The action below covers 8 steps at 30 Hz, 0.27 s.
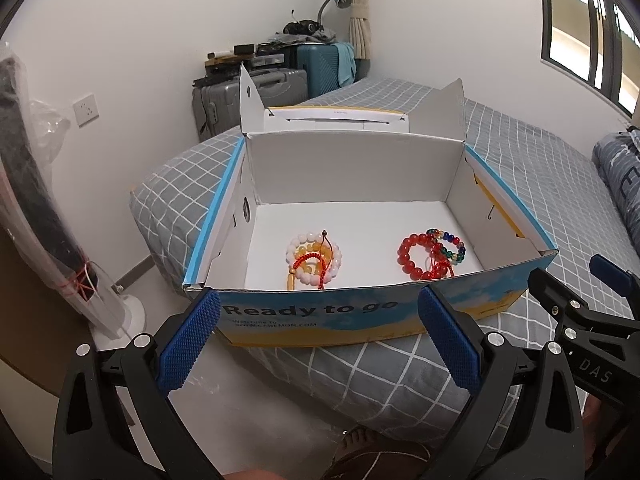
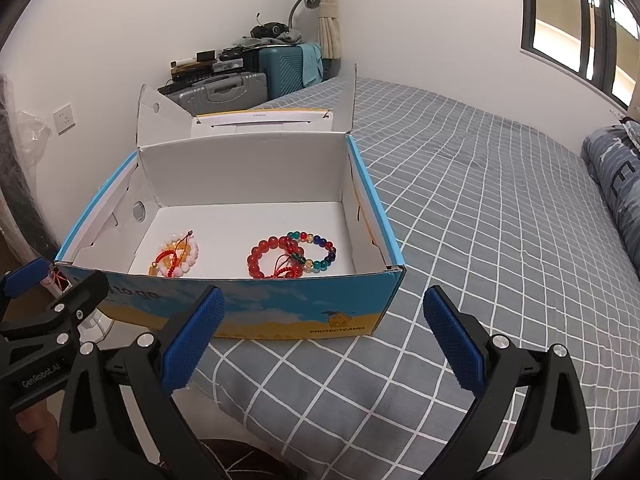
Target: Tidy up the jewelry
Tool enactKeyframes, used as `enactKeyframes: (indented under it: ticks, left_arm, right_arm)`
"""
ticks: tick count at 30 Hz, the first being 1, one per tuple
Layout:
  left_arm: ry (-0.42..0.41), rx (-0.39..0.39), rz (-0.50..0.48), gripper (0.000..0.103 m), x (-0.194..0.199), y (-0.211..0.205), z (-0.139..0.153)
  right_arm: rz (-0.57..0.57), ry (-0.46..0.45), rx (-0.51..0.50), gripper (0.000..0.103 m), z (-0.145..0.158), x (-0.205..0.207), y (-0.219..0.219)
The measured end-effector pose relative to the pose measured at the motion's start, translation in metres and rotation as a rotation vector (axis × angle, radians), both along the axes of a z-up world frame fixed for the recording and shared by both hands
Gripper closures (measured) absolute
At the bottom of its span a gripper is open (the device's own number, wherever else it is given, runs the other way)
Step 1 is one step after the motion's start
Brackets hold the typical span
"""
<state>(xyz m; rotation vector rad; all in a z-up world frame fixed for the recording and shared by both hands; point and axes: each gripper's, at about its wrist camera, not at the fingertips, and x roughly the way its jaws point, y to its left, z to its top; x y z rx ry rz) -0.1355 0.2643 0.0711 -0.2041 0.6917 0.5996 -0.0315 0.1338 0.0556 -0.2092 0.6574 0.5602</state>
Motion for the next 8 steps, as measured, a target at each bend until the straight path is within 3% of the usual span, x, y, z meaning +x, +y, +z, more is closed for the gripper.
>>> enactKeyframes:
  ticks: [8]
  left_arm:
    - [-0.003, -0.005, 0.008, 0.006, -0.0004, 0.0003, 0.0026]
  right_arm:
    - [0.003, 0.001, -0.006, 0.008, -0.0023, -0.0007, 0.0003]
